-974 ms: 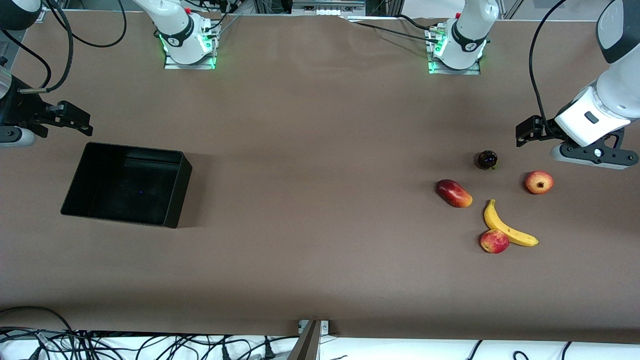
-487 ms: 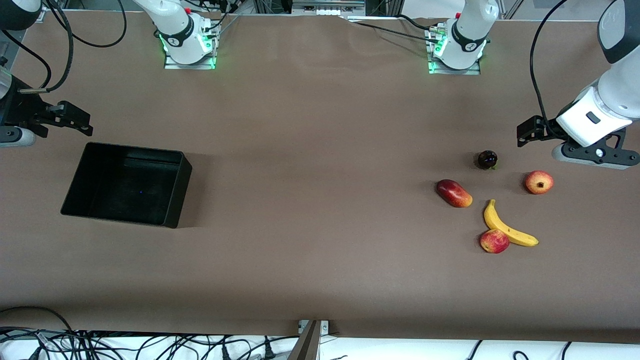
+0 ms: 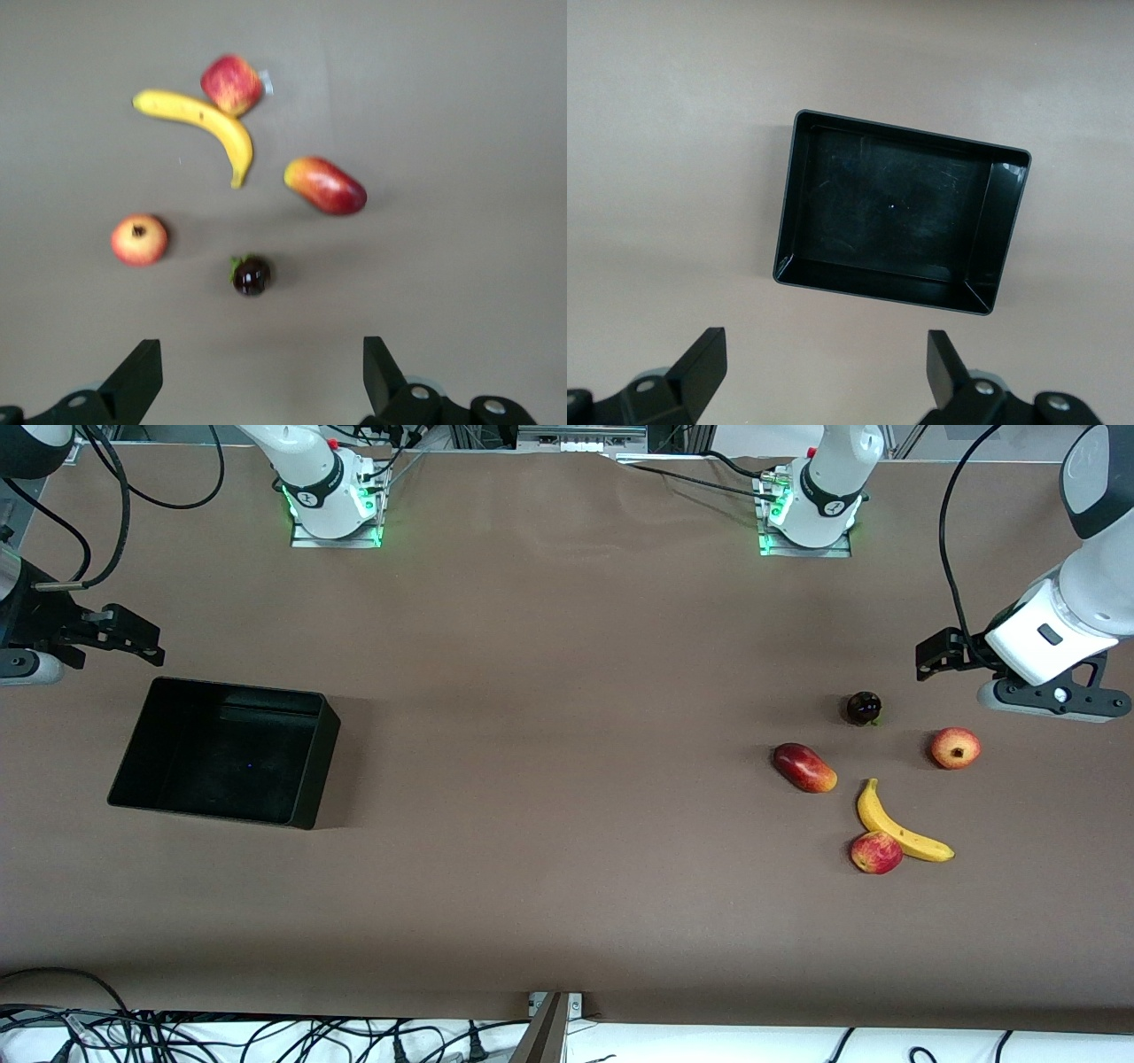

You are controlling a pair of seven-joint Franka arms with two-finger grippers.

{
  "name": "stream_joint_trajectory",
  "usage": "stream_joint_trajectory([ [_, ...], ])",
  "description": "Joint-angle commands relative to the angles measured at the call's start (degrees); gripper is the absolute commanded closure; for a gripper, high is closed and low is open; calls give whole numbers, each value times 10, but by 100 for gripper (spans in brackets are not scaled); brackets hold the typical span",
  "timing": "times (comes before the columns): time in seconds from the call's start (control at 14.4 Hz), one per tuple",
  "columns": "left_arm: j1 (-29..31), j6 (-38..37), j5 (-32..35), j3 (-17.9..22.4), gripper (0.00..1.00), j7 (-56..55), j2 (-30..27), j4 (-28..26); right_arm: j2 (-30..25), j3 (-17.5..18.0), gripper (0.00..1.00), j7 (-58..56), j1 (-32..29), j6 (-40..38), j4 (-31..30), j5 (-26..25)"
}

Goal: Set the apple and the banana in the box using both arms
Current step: 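Reach the left gripper to the red apple while the right gripper reaches the tray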

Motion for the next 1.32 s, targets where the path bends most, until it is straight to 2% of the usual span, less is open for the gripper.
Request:
stream_joint_trajectory([
  [0.0, 0, -58, -1, -1, 0, -5, 23, 17, -8, -2, 0, -6, 4, 5, -8, -7],
  [0.14, -4, -102, -3, -2, 0, -4, 26, 30, -8, -2, 0, -6, 4, 5, -8, -7],
  [0.28, -5, -101, -8, -2, 0, -2, 42, 45, -8, -2, 0, -6, 4, 5, -7, -7],
  [0.42, 0, -102, -11, -1, 0, 25, 82, 86, -8, -2, 0, -6, 4, 6, -8, -8],
  [0.77, 12, -89, -12, 6, 0, 232, 173, 163, -8, -2, 0, -7, 3, 6, -5, -8],
  [0.9, 22, -30, -12, 6, 0, 299, 208, 166, -14, -3, 0, -11, 3, 6, 1, -6],
  [1.25, 38, 188, -8, 6, 0, 417, 305, 162, -11, -3, 0, -16, 3, -40, 19, -12],
])
